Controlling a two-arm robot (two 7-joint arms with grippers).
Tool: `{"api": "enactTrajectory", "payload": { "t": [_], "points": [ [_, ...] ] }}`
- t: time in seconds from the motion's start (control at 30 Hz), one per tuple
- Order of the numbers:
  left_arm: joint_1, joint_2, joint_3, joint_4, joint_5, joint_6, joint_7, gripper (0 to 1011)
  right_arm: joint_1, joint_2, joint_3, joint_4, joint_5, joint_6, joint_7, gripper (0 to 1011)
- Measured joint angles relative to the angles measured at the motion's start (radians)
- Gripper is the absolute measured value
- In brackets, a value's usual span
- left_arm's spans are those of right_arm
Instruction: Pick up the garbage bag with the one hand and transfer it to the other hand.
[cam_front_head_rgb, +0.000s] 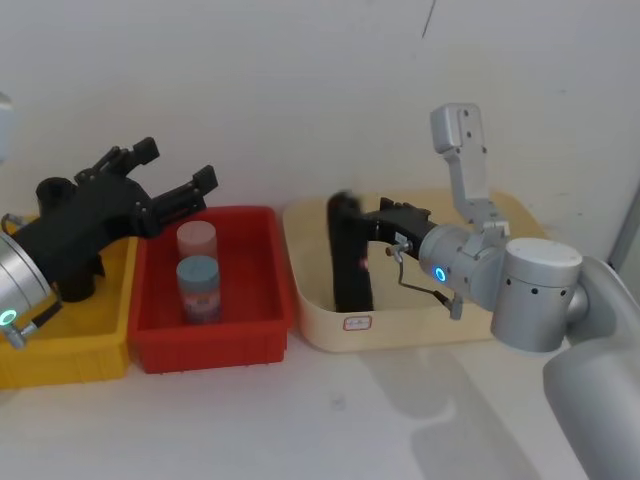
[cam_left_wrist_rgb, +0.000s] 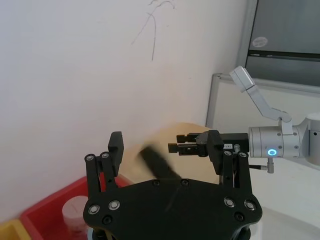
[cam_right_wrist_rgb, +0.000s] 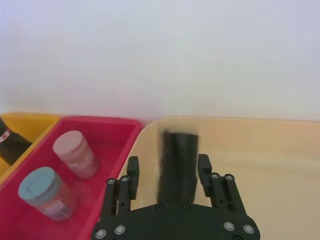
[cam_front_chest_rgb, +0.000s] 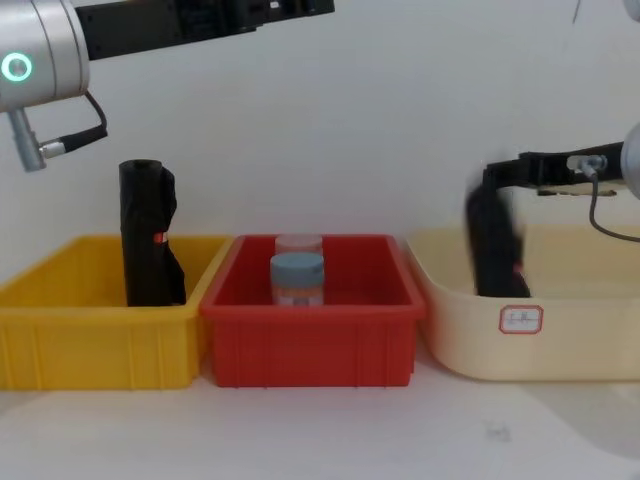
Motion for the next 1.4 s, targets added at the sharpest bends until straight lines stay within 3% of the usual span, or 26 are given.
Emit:
{"api": "enactTrajectory", "payload": {
  "t": [0.37, 0.77, 1.03, 1.4],
  "points": [
    [0.019, 0.01, -0.005, -0.029, 0.008, 0.006, 0.043, 1001, 0.014, -0.015, 0.014, 0.024, 0.002, 0.017, -0.022, 1000],
    [0.027, 0.014, -0.007, -0.041, 0.012, 0.009, 0.06, 1001, 0.019, -0.022, 0.02, 0.033, 0.003, 0.024, -0.03, 1001],
    [0.03, 0.015, -0.008, -0.045, 0.013, 0.01, 0.066, 1001, 0.005, -0.025, 0.011, 0.003, -0.003, 0.007, -0.023, 1001],
    [0.031, 0.016, -0.008, -0.047, 0.014, 0.011, 0.069, 1001, -0.024, -0.02, -0.046, -0.062, -0.03, -0.043, 0.042, 1001]
  ]
}}
